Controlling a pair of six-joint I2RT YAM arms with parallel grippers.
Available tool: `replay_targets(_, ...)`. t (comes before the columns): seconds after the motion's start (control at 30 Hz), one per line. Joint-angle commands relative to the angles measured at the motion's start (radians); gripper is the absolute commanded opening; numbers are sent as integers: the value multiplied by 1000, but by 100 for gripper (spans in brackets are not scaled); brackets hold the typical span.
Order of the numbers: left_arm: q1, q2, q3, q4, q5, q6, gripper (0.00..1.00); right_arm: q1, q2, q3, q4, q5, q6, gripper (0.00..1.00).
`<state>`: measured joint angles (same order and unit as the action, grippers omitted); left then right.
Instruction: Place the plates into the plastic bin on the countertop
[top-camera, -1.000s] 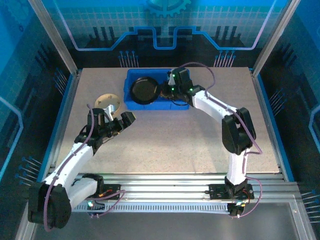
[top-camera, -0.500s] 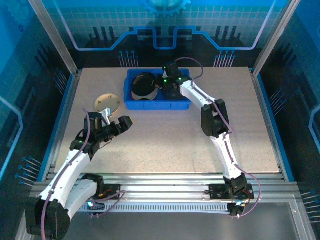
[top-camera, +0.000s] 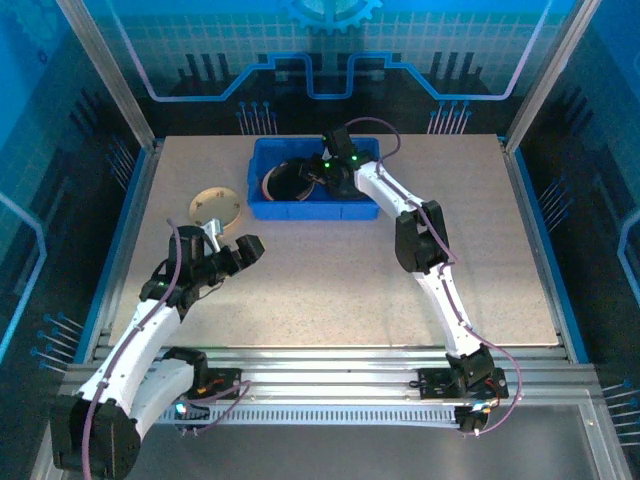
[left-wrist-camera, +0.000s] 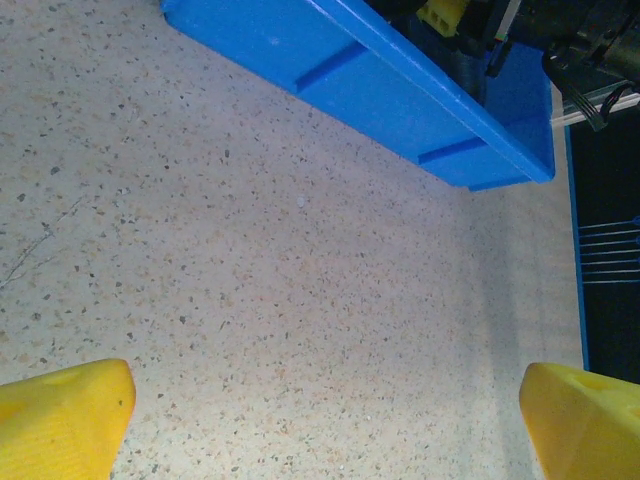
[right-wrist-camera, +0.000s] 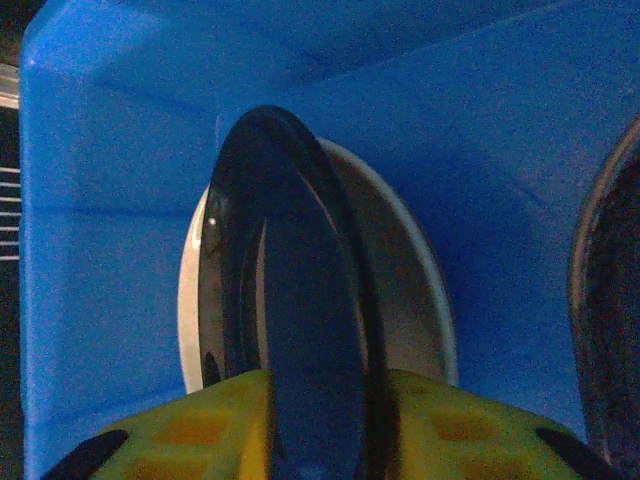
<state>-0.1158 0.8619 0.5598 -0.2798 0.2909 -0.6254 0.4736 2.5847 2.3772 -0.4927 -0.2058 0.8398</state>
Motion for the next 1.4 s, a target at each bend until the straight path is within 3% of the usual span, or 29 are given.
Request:
replay_targets(0.0, 7, -8, 14, -12, -15, 24, 99, 16, -31, 27, -41, 47, -49, 37)
replay_targets(0.43, 13, -12, 5, -19, -50, 3, 99, 39, -301, -275, 24, 179, -172, 39)
replay_targets(0.67, 37, -18, 5, -83, -142, -38, 98, 44, -491, -525, 149, 127, -165, 38)
replay_targets(0.87, 140, -16, 4, -142, -166, -71, 93, 98, -657, -716, 215, 38, -171, 37)
replay_targets(1.0, 203, -31, -2, -146, -161, -73, 93, 171, -641, -688, 150, -63, -182, 38)
replay_targets(1.2, 271, -78, -1, -101, -97, -77, 97, 299, -538, -632, 148, -107, -169, 57)
replay_targets(1.3, 291, -103, -17, -69, -64, -113, 97, 342, -471, -569, 135, -115, -171, 56)
replay_targets(1.37, 310, -126, -38, -42, -38, -144, 98, 364, -423, -520, 122, -118, -173, 48)
